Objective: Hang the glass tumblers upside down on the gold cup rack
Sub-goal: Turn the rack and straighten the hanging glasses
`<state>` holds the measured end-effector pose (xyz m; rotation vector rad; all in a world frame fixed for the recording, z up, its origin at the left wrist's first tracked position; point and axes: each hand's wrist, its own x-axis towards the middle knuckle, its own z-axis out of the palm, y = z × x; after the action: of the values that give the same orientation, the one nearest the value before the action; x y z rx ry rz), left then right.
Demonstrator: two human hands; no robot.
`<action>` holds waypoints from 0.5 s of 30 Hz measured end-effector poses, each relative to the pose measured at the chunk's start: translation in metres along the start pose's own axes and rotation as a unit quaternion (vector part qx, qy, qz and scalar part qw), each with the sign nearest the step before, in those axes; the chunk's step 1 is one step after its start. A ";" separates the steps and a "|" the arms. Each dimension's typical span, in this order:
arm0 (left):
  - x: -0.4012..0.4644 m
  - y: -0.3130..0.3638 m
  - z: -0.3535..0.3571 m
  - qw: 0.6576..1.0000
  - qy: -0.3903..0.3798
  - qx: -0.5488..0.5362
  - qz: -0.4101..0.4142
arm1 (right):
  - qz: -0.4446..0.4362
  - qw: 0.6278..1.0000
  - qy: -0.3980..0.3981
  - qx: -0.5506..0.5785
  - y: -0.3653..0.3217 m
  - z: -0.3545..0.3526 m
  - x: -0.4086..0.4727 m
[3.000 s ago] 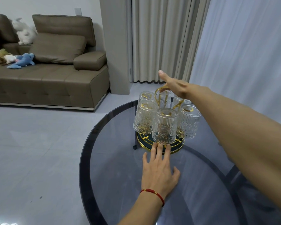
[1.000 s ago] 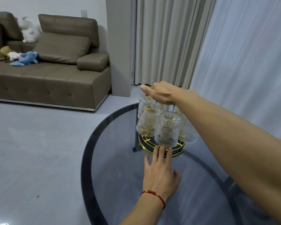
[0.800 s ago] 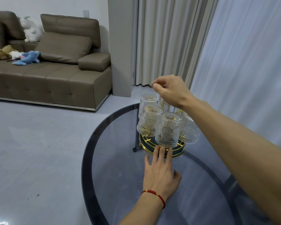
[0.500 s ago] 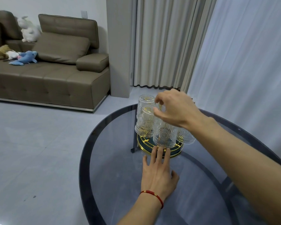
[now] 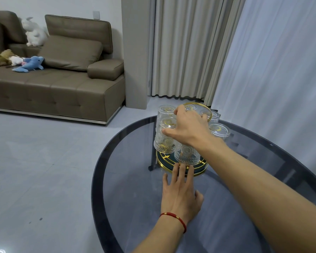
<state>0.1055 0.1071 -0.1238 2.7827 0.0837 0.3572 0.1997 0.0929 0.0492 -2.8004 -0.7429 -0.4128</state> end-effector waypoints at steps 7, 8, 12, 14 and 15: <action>0.001 0.000 0.001 1.000 0.000 -0.003 0.000 | -0.017 1.000 0.007 -0.011 0.002 0.005 0.002; 0.001 0.000 0.001 1.000 -0.001 -0.004 0.000 | -0.017 1.000 0.003 -0.012 0.002 0.006 0.003; 0.001 -0.001 0.002 1.000 0.000 -0.003 0.002 | -0.018 1.000 -0.006 -0.009 0.002 0.006 0.002; 0.001 -0.001 0.002 1.000 0.002 -0.005 0.001 | -0.021 1.000 -0.009 -0.010 0.002 0.005 0.001; 0.001 -0.001 0.002 1.000 0.004 -0.007 0.001 | -0.025 1.000 -0.014 -0.009 0.004 0.003 0.001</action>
<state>0.1067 0.1071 -0.1258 2.7687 0.0809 0.3693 0.2028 0.0906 0.0462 -2.8150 -0.8203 -0.3908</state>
